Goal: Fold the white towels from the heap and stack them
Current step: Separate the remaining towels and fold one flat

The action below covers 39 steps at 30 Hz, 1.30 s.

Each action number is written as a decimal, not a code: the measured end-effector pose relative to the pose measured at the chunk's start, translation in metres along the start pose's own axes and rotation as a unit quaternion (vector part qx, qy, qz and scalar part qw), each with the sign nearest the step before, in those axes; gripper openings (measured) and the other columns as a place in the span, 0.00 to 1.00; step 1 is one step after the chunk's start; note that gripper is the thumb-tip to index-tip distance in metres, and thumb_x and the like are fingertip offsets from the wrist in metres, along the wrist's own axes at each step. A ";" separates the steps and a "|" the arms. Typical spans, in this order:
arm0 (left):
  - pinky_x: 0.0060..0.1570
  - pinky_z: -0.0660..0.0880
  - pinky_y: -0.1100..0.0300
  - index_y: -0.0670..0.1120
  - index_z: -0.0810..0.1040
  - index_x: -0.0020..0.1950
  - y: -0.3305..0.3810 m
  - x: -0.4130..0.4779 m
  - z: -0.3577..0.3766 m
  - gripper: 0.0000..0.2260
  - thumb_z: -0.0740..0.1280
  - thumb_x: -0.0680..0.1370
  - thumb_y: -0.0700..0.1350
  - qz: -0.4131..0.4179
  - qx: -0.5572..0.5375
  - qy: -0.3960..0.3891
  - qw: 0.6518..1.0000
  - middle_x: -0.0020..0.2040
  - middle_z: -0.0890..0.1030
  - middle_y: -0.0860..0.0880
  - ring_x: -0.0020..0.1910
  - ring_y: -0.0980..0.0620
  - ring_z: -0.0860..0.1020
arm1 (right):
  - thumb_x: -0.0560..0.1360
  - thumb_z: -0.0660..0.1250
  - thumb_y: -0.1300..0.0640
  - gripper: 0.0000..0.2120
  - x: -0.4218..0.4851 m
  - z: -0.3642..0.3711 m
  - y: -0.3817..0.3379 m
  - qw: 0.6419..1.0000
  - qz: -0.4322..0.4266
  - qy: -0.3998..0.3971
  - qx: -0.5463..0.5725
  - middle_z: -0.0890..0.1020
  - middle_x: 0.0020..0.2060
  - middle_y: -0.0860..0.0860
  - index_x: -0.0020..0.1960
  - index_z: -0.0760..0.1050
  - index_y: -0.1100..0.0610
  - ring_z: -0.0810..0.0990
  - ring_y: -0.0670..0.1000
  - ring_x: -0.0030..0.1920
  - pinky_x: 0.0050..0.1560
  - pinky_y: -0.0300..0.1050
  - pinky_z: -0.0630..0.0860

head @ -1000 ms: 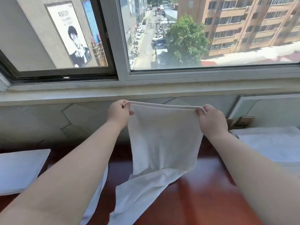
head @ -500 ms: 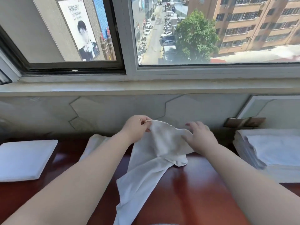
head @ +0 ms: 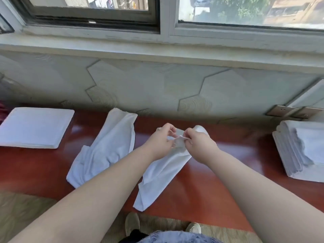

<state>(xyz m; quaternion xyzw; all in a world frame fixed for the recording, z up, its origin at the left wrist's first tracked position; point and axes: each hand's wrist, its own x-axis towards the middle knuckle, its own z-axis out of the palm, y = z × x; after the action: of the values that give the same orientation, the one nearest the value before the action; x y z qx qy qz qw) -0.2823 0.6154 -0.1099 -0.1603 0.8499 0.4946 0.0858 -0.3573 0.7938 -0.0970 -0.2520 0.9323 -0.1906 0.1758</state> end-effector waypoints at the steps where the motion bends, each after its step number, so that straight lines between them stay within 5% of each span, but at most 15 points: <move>1: 0.43 0.76 0.57 0.59 0.71 0.55 -0.016 -0.005 -0.001 0.11 0.63 0.79 0.42 -0.032 0.007 0.032 0.999 0.56 0.81 0.57 0.48 0.50 0.82 | 0.80 0.59 0.56 0.08 0.000 0.004 0.001 1.000 0.021 0.006 -0.007 0.80 0.40 0.50 0.56 0.74 0.49 0.76 0.55 0.41 0.43 0.49 0.75; 4: 0.54 0.78 0.50 0.51 0.74 0.61 -0.080 -0.027 -0.006 0.08 0.61 0.82 0.45 -0.163 0.128 0.107 0.972 0.57 0.82 0.50 0.54 0.45 0.80 | 0.80 0.58 0.56 0.07 -0.001 0.012 0.006 0.998 0.057 -0.012 -0.009 0.81 0.39 0.52 0.55 0.74 0.50 0.74 0.55 0.37 0.42 0.50 0.74; 6: 0.56 0.77 0.51 0.44 0.74 0.64 -0.117 -0.042 0.001 0.14 0.65 0.82 0.50 -0.234 0.168 0.079 0.954 0.59 0.82 0.45 0.57 0.43 0.80 | 0.83 0.58 0.51 0.05 -0.004 0.018 0.007 0.997 0.058 -0.046 -0.009 0.82 0.39 0.52 0.55 0.72 0.49 0.76 0.54 0.37 0.39 0.47 0.72; 11: 0.52 0.77 0.55 0.43 0.74 0.67 -0.142 -0.059 0.037 0.26 0.72 0.78 0.58 -0.273 0.063 0.036 0.959 0.62 0.79 0.47 0.58 0.45 0.81 | 0.84 0.58 0.50 0.09 -0.006 0.041 0.007 0.997 0.017 -0.078 -0.006 0.82 0.37 0.54 0.64 0.69 0.47 0.82 0.58 0.37 0.39 0.54 0.80; 14: 0.55 0.79 0.54 0.48 0.79 0.63 -0.135 -0.059 0.054 0.14 0.71 0.79 0.50 -0.263 0.011 0.129 0.956 0.61 0.81 0.48 0.58 0.45 0.81 | 0.84 0.58 0.50 0.15 0.000 0.058 0.001 0.997 0.008 -0.075 -0.029 0.82 0.38 0.53 0.70 0.69 0.46 0.80 0.55 0.36 0.33 0.48 0.74; 16: 0.50 0.77 0.55 0.51 0.79 0.55 -0.122 -0.061 0.061 0.05 0.67 0.80 0.44 -0.184 0.027 0.178 0.966 0.55 0.82 0.50 0.53 0.47 0.80 | 0.84 0.57 0.51 0.16 0.008 0.063 -0.004 0.998 0.015 -0.035 -0.046 0.82 0.36 0.54 0.71 0.71 0.47 0.80 0.55 0.35 0.31 0.47 0.72; 18: 0.47 0.74 0.54 0.50 0.81 0.52 -0.109 -0.067 0.069 0.08 0.67 0.78 0.39 -0.001 0.137 0.172 0.976 0.53 0.82 0.51 0.50 0.46 0.79 | 0.85 0.57 0.52 0.18 0.015 0.056 -0.009 0.998 0.023 0.000 -0.054 0.81 0.36 0.54 0.74 0.69 0.46 0.78 0.56 0.32 0.31 0.45 0.72; 19: 0.45 0.74 0.54 0.50 0.83 0.49 -0.108 -0.072 0.075 0.09 0.68 0.75 0.37 0.117 0.211 0.138 0.961 0.51 0.82 0.51 0.46 0.45 0.80 | 0.85 0.56 0.53 0.19 0.016 0.051 -0.010 0.998 0.016 -0.003 -0.058 0.80 0.36 0.53 0.75 0.68 0.45 0.76 0.54 0.32 0.31 0.43 0.70; 21: 0.42 0.73 0.55 0.51 0.83 0.48 -0.121 -0.088 0.096 0.09 0.72 0.71 0.39 0.295 0.383 0.021 0.875 0.50 0.81 0.53 0.40 0.47 0.78 | 0.85 0.56 0.53 0.17 0.013 0.044 -0.013 0.995 -0.023 -0.057 -0.077 0.78 0.35 0.51 0.72 0.69 0.43 0.76 0.52 0.32 0.31 0.44 0.74; 23: 0.45 0.72 0.57 0.53 0.82 0.53 -0.142 -0.108 0.115 0.10 0.70 0.72 0.44 0.310 0.448 -0.082 0.835 0.57 0.81 0.56 0.43 0.50 0.77 | 0.84 0.58 0.53 0.18 0.011 0.049 -0.012 0.984 -0.077 -0.126 -0.099 0.80 0.38 0.51 0.73 0.68 0.42 0.81 0.54 0.36 0.36 0.51 0.82; 26: 0.51 0.75 0.52 0.51 0.82 0.60 -0.145 -0.132 0.121 0.13 0.64 0.77 0.42 0.224 0.402 -0.112 0.881 0.60 0.80 0.53 0.49 0.48 0.77 | 0.83 0.61 0.51 0.22 0.011 0.076 -0.007 0.968 -0.111 -0.158 -0.160 0.75 0.37 0.46 0.77 0.65 0.44 0.79 0.52 0.38 0.39 0.50 0.78; 29: 0.57 0.73 0.50 0.51 0.77 0.64 -0.136 -0.146 0.103 0.12 0.61 0.82 0.45 -0.035 0.271 0.048 0.961 0.61 0.78 0.52 0.56 0.47 0.77 | 0.84 0.61 0.51 0.19 0.009 0.099 -0.007 0.972 -0.098 -0.146 -0.155 0.81 0.47 0.51 0.75 0.67 0.47 0.81 0.55 0.48 0.48 0.50 0.78; 32: 0.53 0.74 0.51 0.51 0.73 0.62 -0.151 -0.160 0.085 0.10 0.64 0.82 0.51 -0.264 0.171 0.212 0.925 0.59 0.75 0.52 0.55 0.47 0.78 | 0.85 0.60 0.50 0.09 0.005 0.113 -0.012 0.977 -0.091 -0.119 -0.150 0.82 0.47 0.50 0.61 0.75 0.49 0.80 0.54 0.47 0.39 0.46 0.73; 35: 0.48 0.76 0.52 0.50 0.71 0.62 -0.164 -0.165 0.076 0.17 0.66 0.80 0.59 -0.375 0.158 0.155 0.900 0.58 0.76 0.51 0.55 0.47 0.79 | 0.85 0.59 0.48 0.09 -0.003 0.121 -0.018 0.980 -0.109 -0.090 -0.139 0.79 0.37 0.49 0.51 0.73 0.51 0.78 0.54 0.40 0.32 0.46 0.70; 39: 0.49 0.78 0.53 0.48 0.74 0.56 -0.165 -0.165 0.085 0.14 0.65 0.81 0.58 -0.370 0.221 0.080 0.899 0.56 0.79 0.49 0.52 0.46 0.81 | 0.83 0.60 0.51 0.07 -0.015 0.127 -0.025 0.987 -0.109 -0.082 -0.090 0.79 0.36 0.49 0.48 0.71 0.53 0.77 0.55 0.38 0.35 0.49 0.73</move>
<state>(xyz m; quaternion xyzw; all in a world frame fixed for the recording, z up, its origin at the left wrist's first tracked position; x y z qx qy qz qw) -0.0706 0.6442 -0.2364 -0.4789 0.8209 0.2119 0.2276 -0.2813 0.7484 -0.1921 -0.3814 0.8952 -0.1028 0.2065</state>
